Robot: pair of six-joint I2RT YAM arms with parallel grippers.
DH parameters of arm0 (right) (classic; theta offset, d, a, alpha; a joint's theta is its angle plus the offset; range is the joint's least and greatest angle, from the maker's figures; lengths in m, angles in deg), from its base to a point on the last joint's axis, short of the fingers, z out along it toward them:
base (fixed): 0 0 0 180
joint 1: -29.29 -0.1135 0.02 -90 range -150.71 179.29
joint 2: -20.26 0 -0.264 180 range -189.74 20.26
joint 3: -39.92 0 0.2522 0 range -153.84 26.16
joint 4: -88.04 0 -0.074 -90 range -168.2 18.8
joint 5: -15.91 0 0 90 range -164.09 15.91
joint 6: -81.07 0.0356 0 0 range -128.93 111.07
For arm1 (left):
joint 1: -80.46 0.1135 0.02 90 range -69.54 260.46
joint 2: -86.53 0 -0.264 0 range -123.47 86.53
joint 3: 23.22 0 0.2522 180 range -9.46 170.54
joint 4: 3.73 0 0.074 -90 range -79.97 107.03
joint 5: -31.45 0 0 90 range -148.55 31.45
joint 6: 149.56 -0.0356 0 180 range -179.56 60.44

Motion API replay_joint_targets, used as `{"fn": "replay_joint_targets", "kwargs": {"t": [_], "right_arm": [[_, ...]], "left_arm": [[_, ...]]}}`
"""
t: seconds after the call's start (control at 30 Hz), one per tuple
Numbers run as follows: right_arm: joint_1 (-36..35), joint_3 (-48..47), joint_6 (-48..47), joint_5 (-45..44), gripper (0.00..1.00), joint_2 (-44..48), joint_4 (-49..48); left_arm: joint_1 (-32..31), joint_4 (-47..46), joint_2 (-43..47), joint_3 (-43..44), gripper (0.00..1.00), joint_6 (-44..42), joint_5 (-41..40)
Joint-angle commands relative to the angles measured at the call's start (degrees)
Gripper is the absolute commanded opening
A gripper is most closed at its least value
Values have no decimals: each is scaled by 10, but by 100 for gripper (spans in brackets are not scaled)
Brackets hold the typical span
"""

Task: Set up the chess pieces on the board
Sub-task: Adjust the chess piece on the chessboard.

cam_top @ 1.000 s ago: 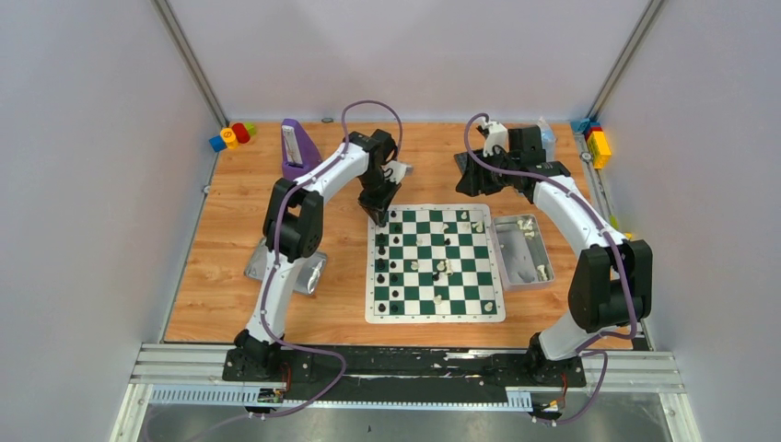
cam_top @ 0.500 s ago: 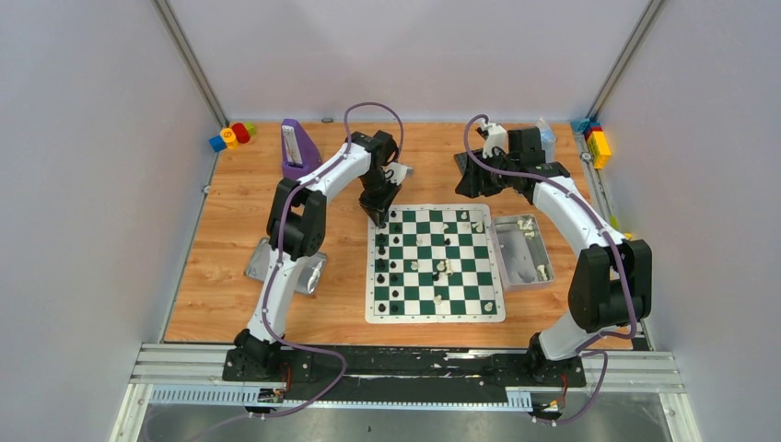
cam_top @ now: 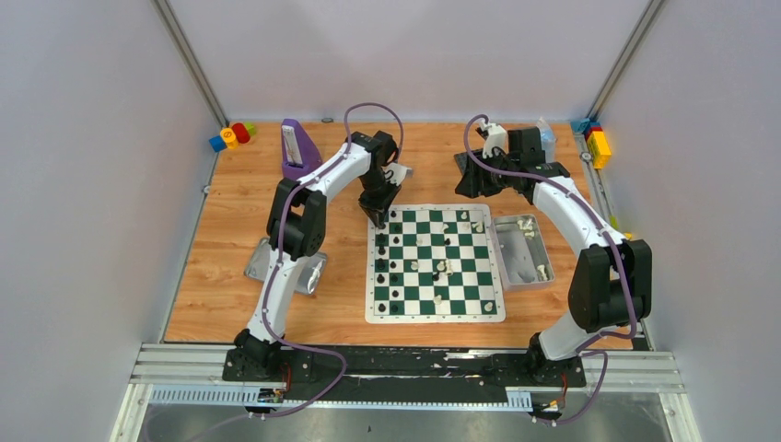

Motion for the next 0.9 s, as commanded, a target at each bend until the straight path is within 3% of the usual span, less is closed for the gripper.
{"fn": "replay_joint_targets", "kwargs": {"t": [0.0, 0.87], "right_arm": [[-1, 0, -9, 14, 44, -1, -22], [-1, -1, -8, 18, 44, -10, -22]], "left_arm": [[-3, 4, 17, 9, 13, -7, 0], [-8, 11, 9, 35, 33, -8, 1]]}}
